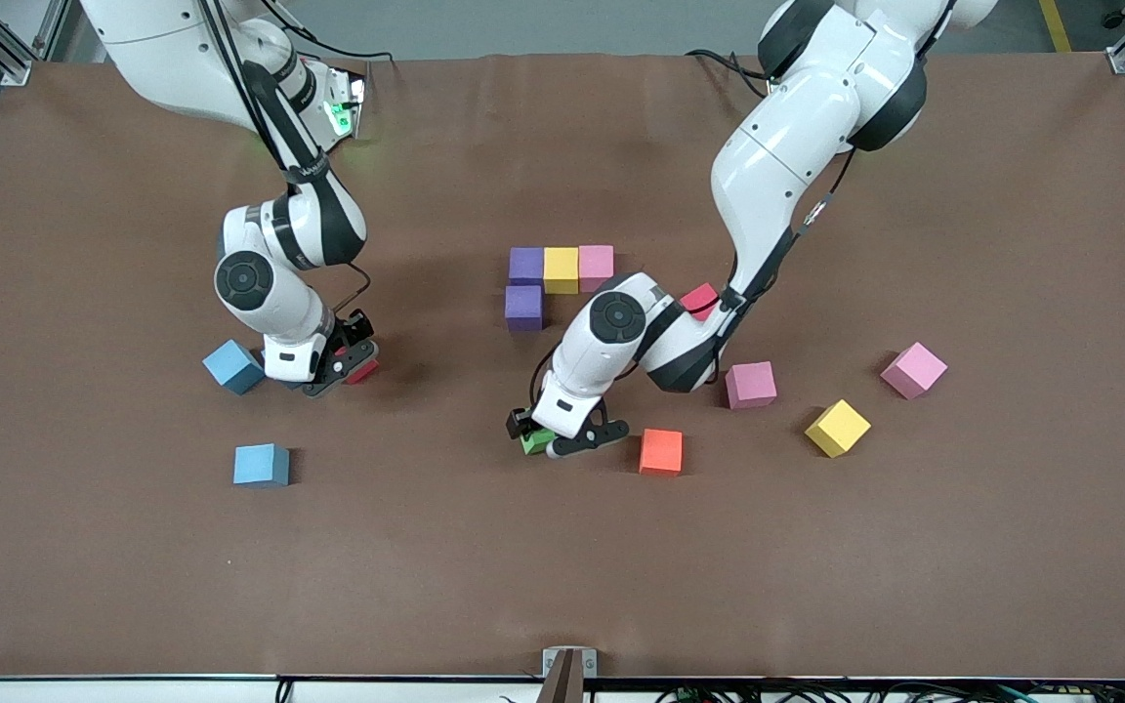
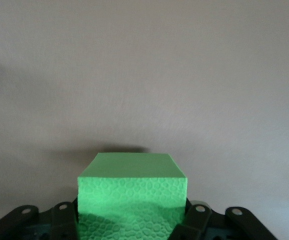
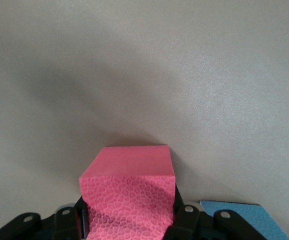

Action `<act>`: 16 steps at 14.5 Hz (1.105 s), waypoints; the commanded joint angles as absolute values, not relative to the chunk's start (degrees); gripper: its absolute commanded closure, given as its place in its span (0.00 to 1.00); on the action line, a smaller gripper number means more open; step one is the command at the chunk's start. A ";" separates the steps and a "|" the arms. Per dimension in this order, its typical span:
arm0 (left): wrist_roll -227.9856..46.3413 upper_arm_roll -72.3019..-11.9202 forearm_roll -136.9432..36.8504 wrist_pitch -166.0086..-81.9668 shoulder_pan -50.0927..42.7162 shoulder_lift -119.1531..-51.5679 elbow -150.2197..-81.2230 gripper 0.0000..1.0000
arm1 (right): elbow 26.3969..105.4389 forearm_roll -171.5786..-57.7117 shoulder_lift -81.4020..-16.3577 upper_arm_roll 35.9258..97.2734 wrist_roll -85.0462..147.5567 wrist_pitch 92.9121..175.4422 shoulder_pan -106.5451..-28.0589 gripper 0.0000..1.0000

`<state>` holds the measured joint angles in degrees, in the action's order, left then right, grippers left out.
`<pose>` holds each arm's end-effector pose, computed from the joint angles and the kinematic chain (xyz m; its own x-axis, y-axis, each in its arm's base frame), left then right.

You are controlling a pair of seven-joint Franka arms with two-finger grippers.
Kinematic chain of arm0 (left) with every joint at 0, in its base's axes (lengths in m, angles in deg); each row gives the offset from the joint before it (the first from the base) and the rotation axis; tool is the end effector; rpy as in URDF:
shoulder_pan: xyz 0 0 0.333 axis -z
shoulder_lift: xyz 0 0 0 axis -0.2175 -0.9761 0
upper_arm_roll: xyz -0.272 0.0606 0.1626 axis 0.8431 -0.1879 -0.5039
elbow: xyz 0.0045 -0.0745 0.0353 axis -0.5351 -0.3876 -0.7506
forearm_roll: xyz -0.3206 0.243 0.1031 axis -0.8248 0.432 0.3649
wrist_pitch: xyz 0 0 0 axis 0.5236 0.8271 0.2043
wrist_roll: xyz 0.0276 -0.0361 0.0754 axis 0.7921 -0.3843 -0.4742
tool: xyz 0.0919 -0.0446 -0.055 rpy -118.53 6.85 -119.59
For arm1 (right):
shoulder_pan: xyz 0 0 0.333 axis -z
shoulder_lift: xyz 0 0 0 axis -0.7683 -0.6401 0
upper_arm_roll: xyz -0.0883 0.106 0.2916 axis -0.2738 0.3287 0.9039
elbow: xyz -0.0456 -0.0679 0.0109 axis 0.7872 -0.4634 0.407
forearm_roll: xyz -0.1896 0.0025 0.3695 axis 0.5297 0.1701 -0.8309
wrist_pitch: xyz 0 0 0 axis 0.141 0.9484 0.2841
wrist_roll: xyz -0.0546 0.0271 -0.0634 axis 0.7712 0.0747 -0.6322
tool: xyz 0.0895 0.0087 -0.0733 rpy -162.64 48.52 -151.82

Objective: Arrange 11 blocks into digit 3
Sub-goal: 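Carry the red cube toward the purple cubes while the left gripper holds green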

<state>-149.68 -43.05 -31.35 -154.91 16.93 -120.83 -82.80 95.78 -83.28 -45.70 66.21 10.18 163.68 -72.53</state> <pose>0.6189 -0.5407 0.1766 0.9169 0.3968 0.0433 0.3489 -0.8495 0.3958 0.5278 0.1536 0.1793 0.7836 0.6187 -0.0558 0.6171 -0.7856 -0.0440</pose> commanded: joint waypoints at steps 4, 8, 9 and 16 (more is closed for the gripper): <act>-155.63 -43.74 -33.23 -142.37 14.86 -110.99 -84.65 0.92 | 90.14 -82.98 -45.19 66.95 12.89 159.20 -73.14 0.68; -166.79 -43.74 -32.97 -142.18 13.46 -107.04 -88.77 0.92 | 78.12 -83.25 -49.48 66.95 25.88 152.18 -76.47 0.68; -169.42 -43.74 -32.88 -141.83 12.58 -105.81 -90.09 0.93 | 74.77 -83.51 -51.15 66.95 29.48 150.32 -77.09 0.68; -176.73 -43.65 -32.88 -134.29 7.74 -98.15 -96.60 0.97 | 60.16 -88.85 -62.06 67.22 53.67 147.93 -83.76 0.68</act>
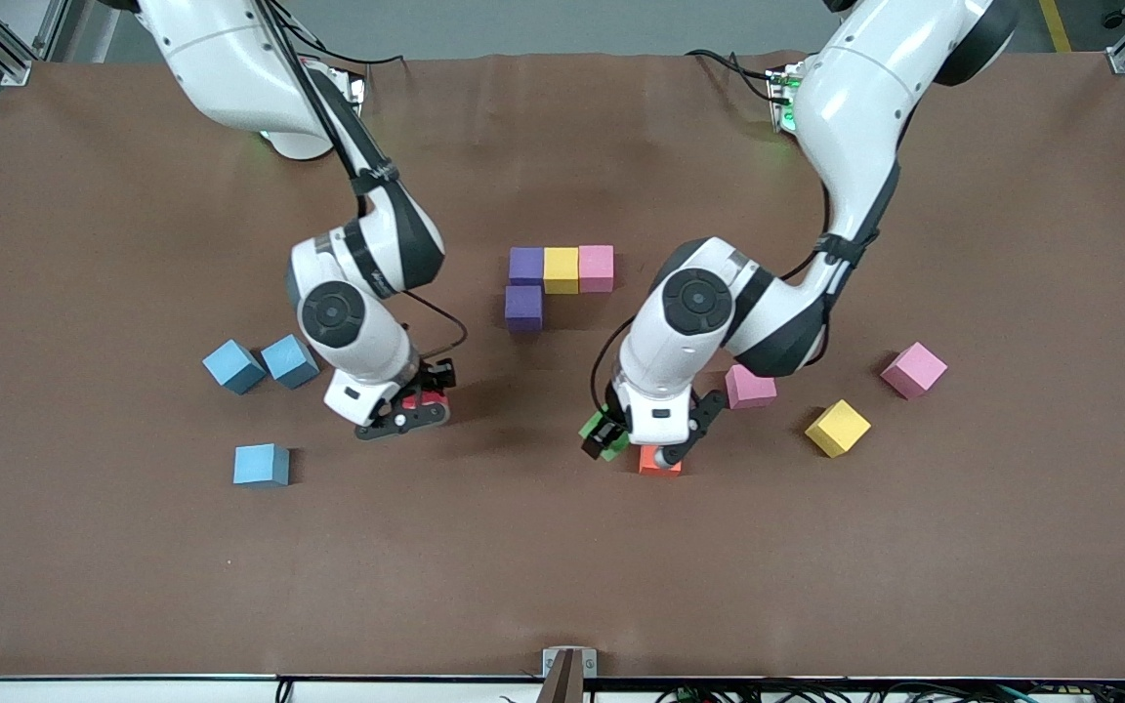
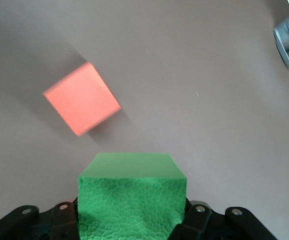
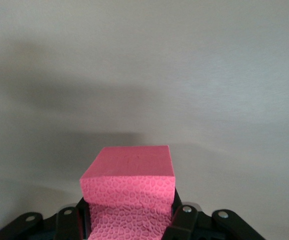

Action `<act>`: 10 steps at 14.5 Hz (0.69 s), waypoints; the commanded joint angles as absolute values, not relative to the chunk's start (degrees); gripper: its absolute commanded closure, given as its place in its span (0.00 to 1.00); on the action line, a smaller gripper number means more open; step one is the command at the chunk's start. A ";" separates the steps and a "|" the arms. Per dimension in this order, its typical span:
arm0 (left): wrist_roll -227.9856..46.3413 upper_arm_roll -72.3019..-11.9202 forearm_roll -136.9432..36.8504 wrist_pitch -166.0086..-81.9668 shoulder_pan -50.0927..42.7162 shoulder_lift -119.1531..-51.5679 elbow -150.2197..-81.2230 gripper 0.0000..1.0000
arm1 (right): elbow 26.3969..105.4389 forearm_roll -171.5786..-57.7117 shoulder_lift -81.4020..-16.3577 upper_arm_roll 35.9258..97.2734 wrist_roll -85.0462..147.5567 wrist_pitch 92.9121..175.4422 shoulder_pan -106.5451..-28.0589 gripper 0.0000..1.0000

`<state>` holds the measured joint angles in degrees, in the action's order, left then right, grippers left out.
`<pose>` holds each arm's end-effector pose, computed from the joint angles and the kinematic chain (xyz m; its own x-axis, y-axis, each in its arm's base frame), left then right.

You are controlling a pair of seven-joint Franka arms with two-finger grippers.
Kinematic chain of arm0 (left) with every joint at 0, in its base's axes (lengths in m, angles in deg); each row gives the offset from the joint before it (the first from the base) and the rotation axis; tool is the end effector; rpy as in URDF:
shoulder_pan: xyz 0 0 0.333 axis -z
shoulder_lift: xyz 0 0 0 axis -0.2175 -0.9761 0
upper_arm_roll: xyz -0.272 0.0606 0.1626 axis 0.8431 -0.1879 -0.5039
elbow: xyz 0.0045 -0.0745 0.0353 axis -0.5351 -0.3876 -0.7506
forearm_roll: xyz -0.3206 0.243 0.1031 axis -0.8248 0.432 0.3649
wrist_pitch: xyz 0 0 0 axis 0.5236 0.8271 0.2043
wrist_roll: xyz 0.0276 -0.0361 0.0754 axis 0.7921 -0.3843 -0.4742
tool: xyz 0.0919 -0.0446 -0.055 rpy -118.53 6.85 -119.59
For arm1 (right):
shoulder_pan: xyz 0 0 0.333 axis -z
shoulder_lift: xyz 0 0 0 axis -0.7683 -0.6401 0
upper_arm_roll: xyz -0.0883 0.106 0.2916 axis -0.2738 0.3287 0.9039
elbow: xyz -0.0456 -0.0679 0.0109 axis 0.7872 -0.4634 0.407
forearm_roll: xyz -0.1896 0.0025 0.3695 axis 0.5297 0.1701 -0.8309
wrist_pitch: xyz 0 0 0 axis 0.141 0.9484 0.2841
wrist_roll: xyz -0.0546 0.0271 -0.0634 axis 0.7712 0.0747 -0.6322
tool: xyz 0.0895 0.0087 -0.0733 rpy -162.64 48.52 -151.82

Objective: Arrange 11 blocks into digit 3
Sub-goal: 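Carry the red cube toward the purple cubes while the left gripper holds green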

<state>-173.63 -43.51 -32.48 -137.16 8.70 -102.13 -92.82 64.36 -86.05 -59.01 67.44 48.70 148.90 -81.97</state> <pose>0.6511 -0.4364 0.3101 0.6223 0.7804 -0.0610 0.7707 -0.5972 0.2221 0.6147 0.3263 0.2356 0.9840 0.1760 -0.0273 0.1741 -0.9828 -0.0612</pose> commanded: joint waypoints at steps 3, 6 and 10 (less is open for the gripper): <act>-177.18 -43.56 -32.97 -128.12 7.04 -95.69 -97.65 0.99 | 59.53 -90.81 -63.64 67.13 59.91 148.98 -87.37 0.68; -182.00 -43.39 -33.58 -127.94 5.38 -94.63 -99.07 0.99 | 60.06 -90.81 -64.53 67.04 63.44 150.04 -90.71 0.68; -188.34 -43.39 -32.97 -127.94 6.25 -95.25 -99.15 0.99 | 60.50 -90.72 -65.40 66.95 67.40 150.04 -93.79 0.68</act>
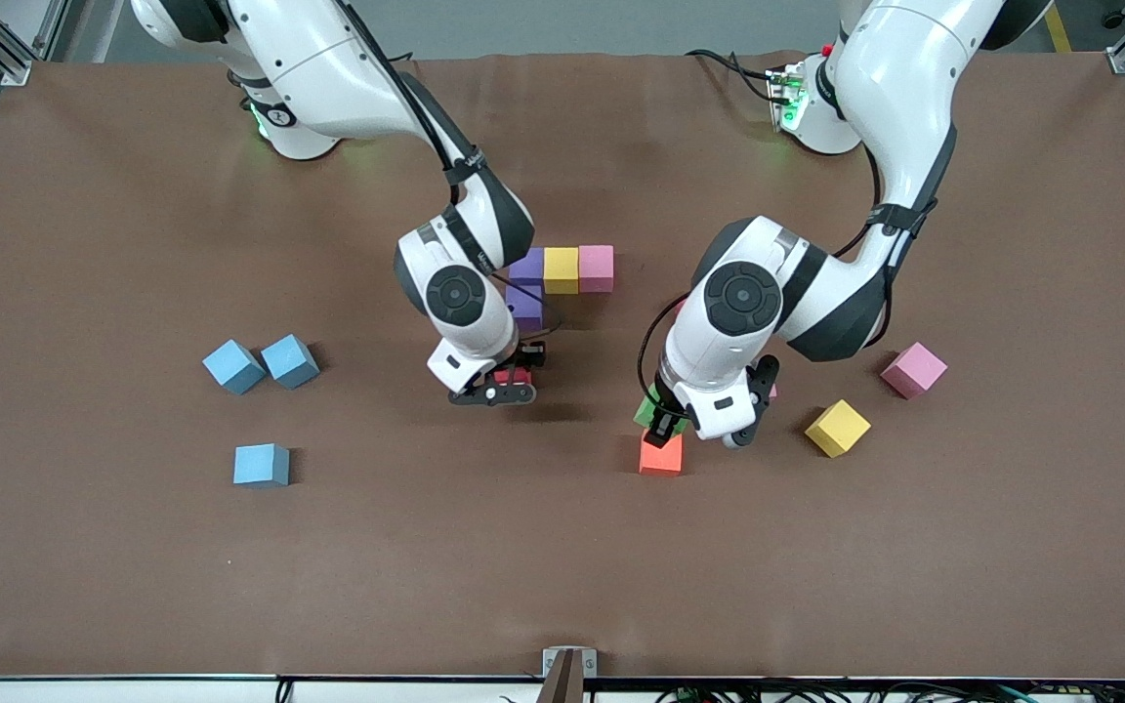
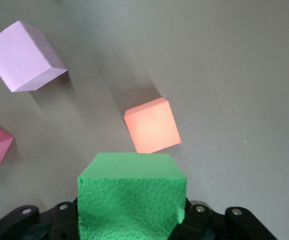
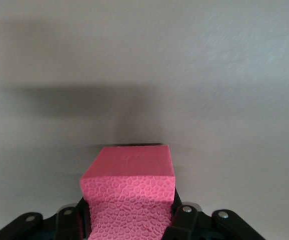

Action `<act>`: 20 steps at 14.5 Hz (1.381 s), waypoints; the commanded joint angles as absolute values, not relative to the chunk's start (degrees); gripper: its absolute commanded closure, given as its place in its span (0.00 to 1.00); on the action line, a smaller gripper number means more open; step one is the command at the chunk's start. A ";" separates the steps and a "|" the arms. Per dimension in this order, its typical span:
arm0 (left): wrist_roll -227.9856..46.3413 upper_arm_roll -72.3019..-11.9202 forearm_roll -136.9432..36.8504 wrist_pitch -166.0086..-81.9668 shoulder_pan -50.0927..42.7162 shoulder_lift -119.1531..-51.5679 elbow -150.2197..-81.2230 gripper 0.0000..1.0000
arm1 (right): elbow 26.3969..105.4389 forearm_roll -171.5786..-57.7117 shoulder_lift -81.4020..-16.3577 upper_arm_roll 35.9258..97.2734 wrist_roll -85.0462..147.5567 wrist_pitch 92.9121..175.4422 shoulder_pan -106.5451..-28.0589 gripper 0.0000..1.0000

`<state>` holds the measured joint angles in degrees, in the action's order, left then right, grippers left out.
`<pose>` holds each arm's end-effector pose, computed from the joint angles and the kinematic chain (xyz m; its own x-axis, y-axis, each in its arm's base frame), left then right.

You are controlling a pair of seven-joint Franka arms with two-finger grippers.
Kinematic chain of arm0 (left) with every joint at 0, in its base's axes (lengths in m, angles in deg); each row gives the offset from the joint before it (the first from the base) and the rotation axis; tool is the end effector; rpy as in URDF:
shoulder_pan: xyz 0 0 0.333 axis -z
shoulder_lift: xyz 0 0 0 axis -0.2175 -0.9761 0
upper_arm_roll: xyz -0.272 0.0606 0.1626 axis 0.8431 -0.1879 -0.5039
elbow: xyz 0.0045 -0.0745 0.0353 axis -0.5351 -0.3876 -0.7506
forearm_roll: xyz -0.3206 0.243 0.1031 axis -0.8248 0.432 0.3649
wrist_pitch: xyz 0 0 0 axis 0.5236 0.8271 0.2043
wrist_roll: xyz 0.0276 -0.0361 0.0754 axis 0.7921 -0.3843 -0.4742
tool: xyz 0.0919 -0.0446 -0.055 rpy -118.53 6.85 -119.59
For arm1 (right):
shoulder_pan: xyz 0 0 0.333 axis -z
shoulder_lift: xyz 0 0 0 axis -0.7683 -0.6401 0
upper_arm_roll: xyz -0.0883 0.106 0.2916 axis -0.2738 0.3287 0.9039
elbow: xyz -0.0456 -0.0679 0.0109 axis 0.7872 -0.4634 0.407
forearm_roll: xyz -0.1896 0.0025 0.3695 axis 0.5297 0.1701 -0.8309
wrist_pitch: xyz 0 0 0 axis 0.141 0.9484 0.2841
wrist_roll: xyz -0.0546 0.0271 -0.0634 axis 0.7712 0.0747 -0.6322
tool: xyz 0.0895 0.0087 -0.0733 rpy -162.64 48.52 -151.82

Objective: Arrange 11 blocks into digit 3
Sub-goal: 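Carry the red cube toward the purple cubes while the left gripper holds green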

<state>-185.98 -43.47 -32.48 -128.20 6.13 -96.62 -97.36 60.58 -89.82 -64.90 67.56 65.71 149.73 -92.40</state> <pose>0.6394 -0.3964 0.3267 0.4156 0.9077 -0.0570 0.9086 -0.4115 0.0715 0.5522 0.4422 0.1941 0.9961 0.0235 -0.0851 0.0173 -0.9972 -0.0723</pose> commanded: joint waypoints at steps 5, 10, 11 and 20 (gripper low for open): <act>-189.05 -43.39 -32.88 -127.94 7.12 -95.77 -99.33 0.98 | 62.17 -89.58 -65.41 66.95 67.05 149.34 -95.29 0.67; -189.31 -43.39 -32.79 -127.94 7.65 -96.04 -99.59 0.98 | 62.26 -87.56 -65.23 67.04 66.61 147.84 -95.03 0.67; -189.31 -43.39 -32.71 -127.94 7.65 -96.21 -99.59 0.98 | 62.34 -87.56 -65.14 67.04 66.61 147.67 -95.03 0.67; -189.31 -43.39 -32.70 -127.94 7.56 -96.30 -99.86 0.97 | 64.19 -87.56 -64.61 67.30 66.70 146.96 -95.82 0.67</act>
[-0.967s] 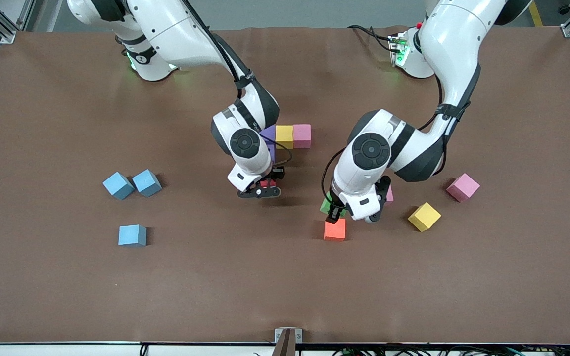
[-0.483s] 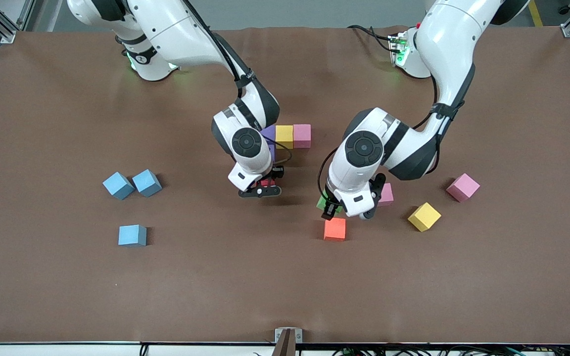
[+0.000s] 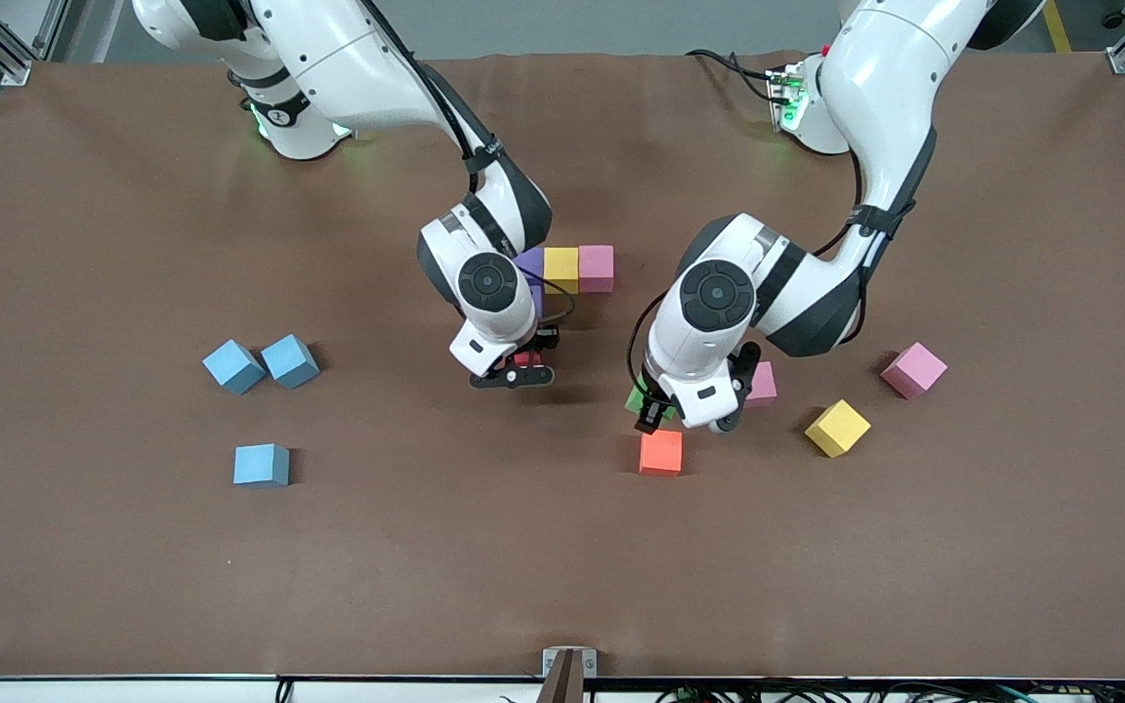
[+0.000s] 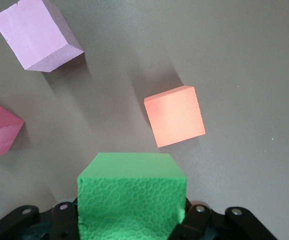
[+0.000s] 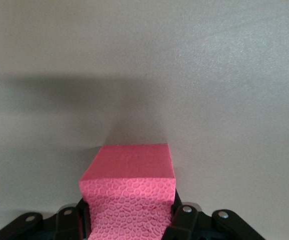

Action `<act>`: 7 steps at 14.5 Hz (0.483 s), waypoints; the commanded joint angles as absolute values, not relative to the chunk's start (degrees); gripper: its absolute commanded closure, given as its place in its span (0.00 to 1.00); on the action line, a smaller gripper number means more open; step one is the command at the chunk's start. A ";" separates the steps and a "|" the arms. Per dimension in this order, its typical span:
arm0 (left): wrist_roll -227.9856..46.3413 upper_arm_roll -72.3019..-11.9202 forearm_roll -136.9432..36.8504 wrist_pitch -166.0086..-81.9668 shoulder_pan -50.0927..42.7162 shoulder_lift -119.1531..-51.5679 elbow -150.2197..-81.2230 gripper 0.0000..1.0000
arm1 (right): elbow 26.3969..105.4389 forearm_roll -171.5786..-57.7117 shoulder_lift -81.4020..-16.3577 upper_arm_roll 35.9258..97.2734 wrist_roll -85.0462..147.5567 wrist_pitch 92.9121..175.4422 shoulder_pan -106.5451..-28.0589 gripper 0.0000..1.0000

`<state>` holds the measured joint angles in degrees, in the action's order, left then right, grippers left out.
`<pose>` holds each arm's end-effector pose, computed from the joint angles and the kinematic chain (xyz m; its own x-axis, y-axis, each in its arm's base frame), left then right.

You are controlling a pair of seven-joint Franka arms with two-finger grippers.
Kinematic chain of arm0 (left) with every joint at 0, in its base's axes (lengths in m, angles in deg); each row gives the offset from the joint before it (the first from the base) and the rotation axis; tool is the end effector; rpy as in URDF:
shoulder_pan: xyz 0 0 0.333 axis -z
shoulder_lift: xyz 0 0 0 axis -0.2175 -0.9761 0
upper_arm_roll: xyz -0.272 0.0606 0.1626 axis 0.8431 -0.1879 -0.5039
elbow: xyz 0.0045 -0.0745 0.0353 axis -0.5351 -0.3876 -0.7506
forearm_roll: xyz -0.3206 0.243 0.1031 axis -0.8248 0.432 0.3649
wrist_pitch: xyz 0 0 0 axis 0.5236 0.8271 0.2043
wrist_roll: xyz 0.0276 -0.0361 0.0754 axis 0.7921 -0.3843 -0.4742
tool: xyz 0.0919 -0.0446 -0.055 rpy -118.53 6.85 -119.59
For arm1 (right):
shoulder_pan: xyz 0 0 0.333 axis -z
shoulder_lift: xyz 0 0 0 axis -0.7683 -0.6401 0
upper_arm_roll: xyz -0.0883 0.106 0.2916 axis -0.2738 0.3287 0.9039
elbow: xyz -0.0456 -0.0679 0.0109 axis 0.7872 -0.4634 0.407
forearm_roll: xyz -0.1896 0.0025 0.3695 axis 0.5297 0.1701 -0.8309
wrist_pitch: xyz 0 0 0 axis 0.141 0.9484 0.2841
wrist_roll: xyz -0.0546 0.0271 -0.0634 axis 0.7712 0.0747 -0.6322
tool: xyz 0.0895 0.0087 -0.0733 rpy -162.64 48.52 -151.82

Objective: Arrange 11 blocks into digit 3

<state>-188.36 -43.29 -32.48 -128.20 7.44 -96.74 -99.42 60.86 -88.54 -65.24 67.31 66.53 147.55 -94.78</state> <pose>0.6206 -0.4105 0.3081 0.4048 0.9127 -0.0558 0.9144 -0.4035 0.0323 0.5298 0.4580 0.1848 0.9914 0.0614 -0.1159 0.0583 -0.9979 -0.0298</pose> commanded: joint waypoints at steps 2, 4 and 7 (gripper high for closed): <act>-189.31 -43.39 -32.70 -127.94 7.56 -96.30 -99.86 0.97 | 64.28 -87.56 -64.53 67.30 66.78 146.88 -95.99 0.66; -189.40 -43.39 -32.79 -127.94 7.65 -96.30 -99.86 0.97 | 64.28 -87.64 -64.53 67.30 66.79 146.61 -96.43 0.64; -189.49 -43.39 -32.79 -127.94 7.65 -96.30 -99.86 0.96 | 64.19 -87.56 -64.53 67.30 66.79 146.53 -96.43 0.61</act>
